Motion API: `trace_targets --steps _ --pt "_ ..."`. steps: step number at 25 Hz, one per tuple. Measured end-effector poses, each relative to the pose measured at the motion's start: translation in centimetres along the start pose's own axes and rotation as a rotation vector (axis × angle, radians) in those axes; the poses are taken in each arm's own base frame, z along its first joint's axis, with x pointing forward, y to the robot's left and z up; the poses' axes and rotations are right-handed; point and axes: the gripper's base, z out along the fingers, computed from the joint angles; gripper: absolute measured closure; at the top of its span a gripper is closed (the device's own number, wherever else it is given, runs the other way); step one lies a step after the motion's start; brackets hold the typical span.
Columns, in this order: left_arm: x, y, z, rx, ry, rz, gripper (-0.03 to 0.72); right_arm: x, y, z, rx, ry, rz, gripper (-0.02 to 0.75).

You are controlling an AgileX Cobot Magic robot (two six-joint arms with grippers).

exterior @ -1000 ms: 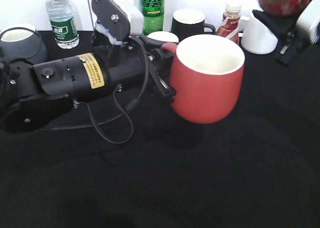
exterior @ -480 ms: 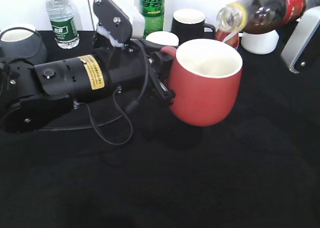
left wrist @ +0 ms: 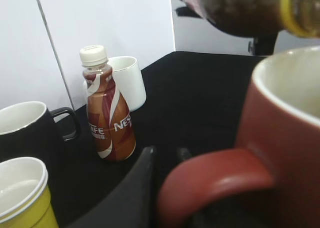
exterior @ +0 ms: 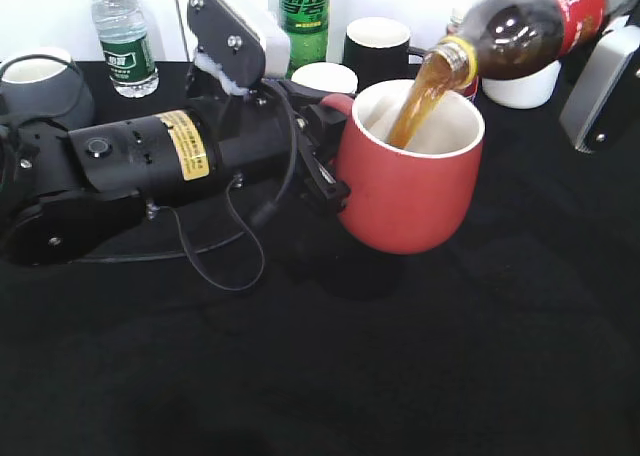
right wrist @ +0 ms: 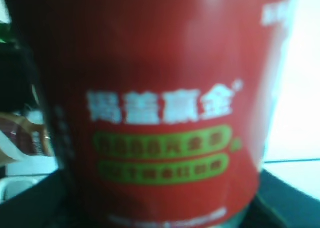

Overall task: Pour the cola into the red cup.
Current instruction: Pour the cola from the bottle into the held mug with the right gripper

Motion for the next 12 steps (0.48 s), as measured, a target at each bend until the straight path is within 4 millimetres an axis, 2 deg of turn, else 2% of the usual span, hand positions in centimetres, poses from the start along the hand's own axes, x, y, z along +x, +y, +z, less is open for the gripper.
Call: trace_targets --steps 12 --pt "0.09 0.01 0.01 -0.001 0.007 0.001 0.611 -0.04 -0.47 -0.01 0.052 -0.003 -0.018 0.3"
